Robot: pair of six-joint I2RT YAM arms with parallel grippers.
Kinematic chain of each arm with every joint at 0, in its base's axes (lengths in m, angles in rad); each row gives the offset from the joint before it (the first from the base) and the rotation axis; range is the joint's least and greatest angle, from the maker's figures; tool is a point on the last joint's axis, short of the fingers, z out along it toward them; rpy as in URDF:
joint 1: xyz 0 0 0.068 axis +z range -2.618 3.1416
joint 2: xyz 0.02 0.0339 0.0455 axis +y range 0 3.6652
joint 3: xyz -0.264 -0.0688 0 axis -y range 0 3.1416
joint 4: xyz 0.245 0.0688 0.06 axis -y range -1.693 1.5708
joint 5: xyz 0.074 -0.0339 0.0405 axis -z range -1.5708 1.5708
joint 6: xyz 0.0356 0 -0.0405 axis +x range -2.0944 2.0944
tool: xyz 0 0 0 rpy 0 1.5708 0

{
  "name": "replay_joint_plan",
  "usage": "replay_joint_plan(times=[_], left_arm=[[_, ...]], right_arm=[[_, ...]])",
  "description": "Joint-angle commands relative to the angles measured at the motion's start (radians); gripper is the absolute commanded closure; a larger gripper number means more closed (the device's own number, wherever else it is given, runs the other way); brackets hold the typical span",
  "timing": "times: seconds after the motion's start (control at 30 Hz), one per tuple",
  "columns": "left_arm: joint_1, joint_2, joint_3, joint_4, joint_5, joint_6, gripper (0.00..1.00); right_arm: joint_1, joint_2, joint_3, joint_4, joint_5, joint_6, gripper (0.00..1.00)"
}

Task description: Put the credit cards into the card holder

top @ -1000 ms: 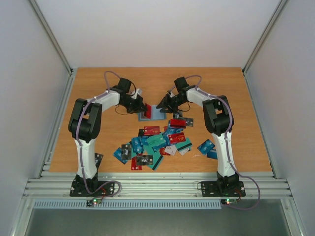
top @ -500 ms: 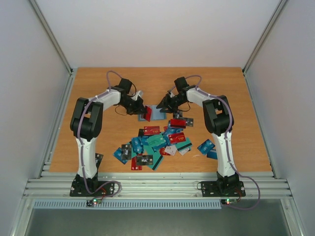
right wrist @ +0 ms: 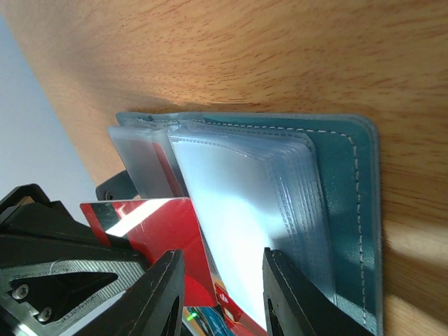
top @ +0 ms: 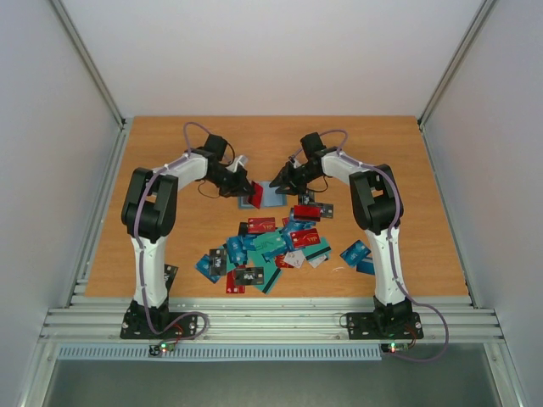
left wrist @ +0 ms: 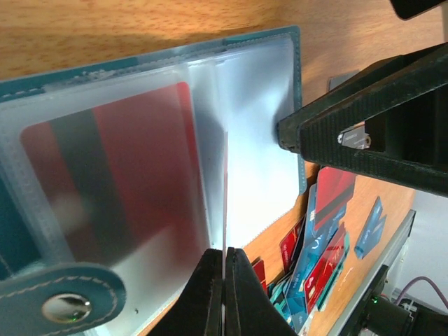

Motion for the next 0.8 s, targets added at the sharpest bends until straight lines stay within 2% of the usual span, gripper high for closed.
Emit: replay_joint_plan(times=[0.0,0.3,0.6,0.77], left_arm=[[0.005,0.007,0.000,0.054,0.060,0.002,1.00],[0.004,0.011,-0.006,0.066,0.063,-0.004,1.00],[0.004,-0.007,0.005,0.010,-0.056,0.029,1.00],[0.005,0.007,0.013,-0.008,-0.063,0.053,1.00]], right_arm=[[-0.004,0.034,0.003,-0.022,0.019,-0.002,0.67],[-0.004,0.039,0.009,-0.028,0.016,-0.005,0.67],[-0.004,0.045,0.015,-0.032,0.013,-0.006,0.67],[-0.004,0.049,0.015,-0.033,0.010,-0.005,0.67]])
